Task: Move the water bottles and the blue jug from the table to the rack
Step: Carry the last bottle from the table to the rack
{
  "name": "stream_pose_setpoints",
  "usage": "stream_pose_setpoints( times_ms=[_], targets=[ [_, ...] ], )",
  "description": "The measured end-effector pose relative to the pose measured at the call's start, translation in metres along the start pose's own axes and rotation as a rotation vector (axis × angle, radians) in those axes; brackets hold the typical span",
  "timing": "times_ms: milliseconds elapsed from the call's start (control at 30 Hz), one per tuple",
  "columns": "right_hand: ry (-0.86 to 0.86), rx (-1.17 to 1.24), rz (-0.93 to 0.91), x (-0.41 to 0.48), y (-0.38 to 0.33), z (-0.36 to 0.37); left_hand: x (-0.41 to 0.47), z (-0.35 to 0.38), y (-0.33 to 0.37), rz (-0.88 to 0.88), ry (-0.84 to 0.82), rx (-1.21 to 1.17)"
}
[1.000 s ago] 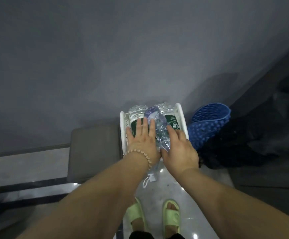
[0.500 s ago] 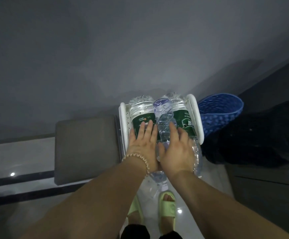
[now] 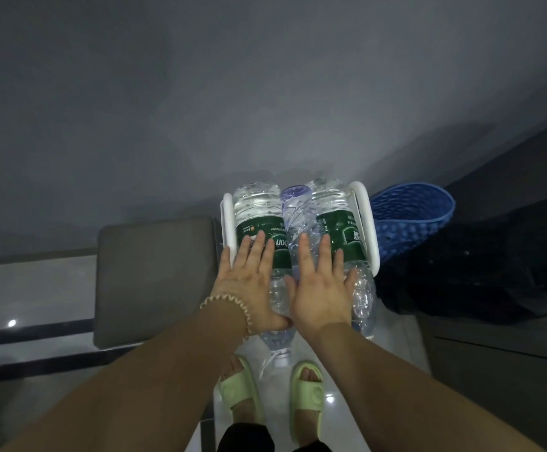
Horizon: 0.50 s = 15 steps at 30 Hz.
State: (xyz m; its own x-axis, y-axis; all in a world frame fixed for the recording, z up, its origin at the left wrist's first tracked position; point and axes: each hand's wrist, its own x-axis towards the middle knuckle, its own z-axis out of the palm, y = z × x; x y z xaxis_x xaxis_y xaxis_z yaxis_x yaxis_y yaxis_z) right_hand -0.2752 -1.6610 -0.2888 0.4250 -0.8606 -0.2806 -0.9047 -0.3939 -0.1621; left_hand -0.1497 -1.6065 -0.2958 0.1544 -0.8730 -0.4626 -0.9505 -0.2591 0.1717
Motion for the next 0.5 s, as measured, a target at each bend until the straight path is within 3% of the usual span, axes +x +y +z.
stream_pose_setpoints(
  times_ms=[333, 500],
  targets=[
    [-0.057, 0.019, -0.036, -0.005, 0.009, -0.013, -0.007, -0.011, 0.012, -0.041, -0.022, 0.025],
    [0.049, 0.014, -0.063, -0.028, 0.022, -0.035, -0.020, -0.025, 0.027, -0.010, 0.061, -0.019]
  ],
)
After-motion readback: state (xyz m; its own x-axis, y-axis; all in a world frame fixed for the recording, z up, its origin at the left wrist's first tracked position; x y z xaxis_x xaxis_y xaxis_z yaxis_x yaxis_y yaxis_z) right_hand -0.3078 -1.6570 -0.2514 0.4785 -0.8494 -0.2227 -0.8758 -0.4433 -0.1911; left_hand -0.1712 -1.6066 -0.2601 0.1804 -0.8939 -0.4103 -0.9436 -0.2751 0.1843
